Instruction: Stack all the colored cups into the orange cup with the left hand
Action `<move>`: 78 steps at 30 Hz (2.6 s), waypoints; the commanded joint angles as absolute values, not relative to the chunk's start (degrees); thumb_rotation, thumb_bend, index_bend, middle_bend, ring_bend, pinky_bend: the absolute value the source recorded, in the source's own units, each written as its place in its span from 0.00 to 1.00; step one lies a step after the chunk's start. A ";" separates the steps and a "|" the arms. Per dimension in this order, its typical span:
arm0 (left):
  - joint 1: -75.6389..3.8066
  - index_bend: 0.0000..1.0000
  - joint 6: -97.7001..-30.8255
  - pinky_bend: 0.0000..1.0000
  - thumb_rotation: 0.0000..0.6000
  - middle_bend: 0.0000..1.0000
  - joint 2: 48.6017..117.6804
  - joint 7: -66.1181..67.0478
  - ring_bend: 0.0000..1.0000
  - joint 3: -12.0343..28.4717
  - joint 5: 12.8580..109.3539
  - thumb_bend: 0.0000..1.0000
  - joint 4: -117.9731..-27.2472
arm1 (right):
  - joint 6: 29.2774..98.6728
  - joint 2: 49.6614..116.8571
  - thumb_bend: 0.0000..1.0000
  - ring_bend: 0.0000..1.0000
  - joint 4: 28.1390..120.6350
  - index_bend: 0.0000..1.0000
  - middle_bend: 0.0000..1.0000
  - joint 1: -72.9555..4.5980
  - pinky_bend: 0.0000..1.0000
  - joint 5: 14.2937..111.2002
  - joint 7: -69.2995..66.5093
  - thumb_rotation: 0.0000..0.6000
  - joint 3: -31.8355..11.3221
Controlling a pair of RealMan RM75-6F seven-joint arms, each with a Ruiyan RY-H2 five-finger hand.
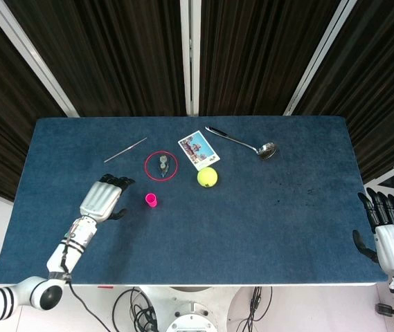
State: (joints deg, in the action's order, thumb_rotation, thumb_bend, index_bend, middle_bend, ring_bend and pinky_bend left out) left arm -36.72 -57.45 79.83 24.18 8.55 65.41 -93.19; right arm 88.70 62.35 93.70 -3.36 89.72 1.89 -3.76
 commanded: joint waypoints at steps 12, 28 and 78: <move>-43.80 0.18 -51.46 0.19 1.00 0.20 86.73 28.33 0.23 9.51 60.88 0.25 -87.81 | 87.99 62.27 0.35 0.00 91.81 0.00 0.00 -3.20 0.00 88.34 -0.28 1.00 -3.84; -44.99 0.35 -51.40 0.31 1.00 0.34 91.63 23.08 0.42 8.44 63.19 0.28 -80.81 | 87.55 62.25 0.35 0.00 90.55 0.00 0.00 -3.10 0.00 87.51 -1.84 1.00 -3.93; -31.85 0.51 -65.61 0.44 1.00 0.50 72.41 21.61 0.55 3.44 69.93 0.34 -94.37 | 86.48 62.84 0.35 0.00 93.77 0.00 0.00 -4.38 0.00 88.97 3.25 1.00 -3.52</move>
